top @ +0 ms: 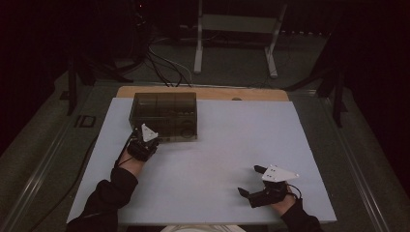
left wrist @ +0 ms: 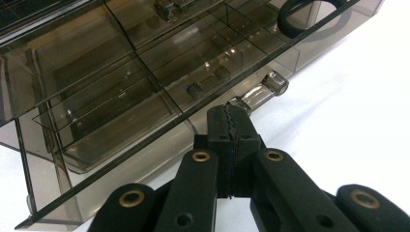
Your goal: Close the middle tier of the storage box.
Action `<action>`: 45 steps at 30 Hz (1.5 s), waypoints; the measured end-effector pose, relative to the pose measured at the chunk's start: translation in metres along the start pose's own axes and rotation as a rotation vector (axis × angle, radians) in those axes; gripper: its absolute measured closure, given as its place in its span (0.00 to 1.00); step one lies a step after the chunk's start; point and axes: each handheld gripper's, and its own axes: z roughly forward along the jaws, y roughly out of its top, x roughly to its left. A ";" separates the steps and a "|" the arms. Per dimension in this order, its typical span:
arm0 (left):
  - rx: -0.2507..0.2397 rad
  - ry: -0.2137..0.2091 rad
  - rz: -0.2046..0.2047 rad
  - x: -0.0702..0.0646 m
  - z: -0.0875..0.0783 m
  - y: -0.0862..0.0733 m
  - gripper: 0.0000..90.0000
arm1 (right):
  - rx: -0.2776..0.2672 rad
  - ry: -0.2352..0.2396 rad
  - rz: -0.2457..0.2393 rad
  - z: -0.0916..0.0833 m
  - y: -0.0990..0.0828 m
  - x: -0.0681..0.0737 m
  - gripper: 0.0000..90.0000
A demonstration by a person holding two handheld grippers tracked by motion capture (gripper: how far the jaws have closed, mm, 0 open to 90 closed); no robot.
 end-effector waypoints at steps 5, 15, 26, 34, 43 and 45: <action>0.001 0.001 0.004 0.001 0.000 0.001 1.00 | -0.001 0.000 0.000 0.000 0.000 0.000 0.00; 0.010 0.008 0.001 0.003 0.002 0.002 1.00 | -0.004 0.001 -0.001 -0.001 0.000 0.000 0.00; 0.017 0.016 0.005 0.006 0.005 0.003 1.00 | -0.003 -0.001 0.001 -0.001 0.000 -0.001 0.00; 0.020 0.017 0.001 0.008 0.007 0.005 1.00 | -0.003 0.000 0.001 -0.001 0.000 -0.001 0.00; 0.021 0.019 0.001 0.009 0.009 0.006 1.00 | -0.003 0.000 0.001 -0.001 0.000 -0.001 0.00; 0.021 0.020 0.002 0.009 0.010 0.006 1.00 | -0.003 0.000 0.001 -0.001 0.000 -0.001 0.00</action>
